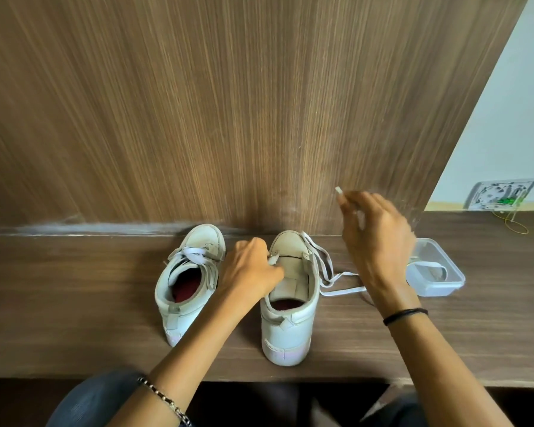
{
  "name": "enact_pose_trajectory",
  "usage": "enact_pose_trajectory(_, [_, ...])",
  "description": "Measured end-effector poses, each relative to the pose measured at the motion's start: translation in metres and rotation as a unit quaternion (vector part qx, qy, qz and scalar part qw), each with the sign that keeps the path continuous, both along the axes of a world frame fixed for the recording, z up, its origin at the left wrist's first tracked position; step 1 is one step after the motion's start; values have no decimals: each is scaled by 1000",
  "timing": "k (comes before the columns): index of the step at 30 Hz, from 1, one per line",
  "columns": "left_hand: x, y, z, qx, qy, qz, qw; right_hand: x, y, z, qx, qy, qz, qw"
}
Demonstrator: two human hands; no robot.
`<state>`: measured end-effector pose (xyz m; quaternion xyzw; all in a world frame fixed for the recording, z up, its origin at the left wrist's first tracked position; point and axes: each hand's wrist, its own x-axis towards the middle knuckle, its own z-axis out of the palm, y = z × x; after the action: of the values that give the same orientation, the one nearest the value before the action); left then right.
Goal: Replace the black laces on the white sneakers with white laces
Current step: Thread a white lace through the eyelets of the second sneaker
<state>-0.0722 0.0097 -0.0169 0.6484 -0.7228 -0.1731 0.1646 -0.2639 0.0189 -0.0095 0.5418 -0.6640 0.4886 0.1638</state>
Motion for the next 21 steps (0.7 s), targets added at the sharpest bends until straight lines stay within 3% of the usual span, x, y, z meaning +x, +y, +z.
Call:
enact_pose_trajectory(4, [0,0,3,-28,30,0,999,9,0,-7,198,-70,204,956])
enact_pose_trajectory(8, [7,-5,-1,-25,73,-12,997,19,3,-9,282,-104,294,907])
enact_pose_trajectory(13, [21,-10,0,87,245,-16,965,20,-1,-10,351,-182,314,863])
enact_pose_trajectory(21, [23,-15,3,166,314,24,934,43,-12,-20,383,-106,253,882])
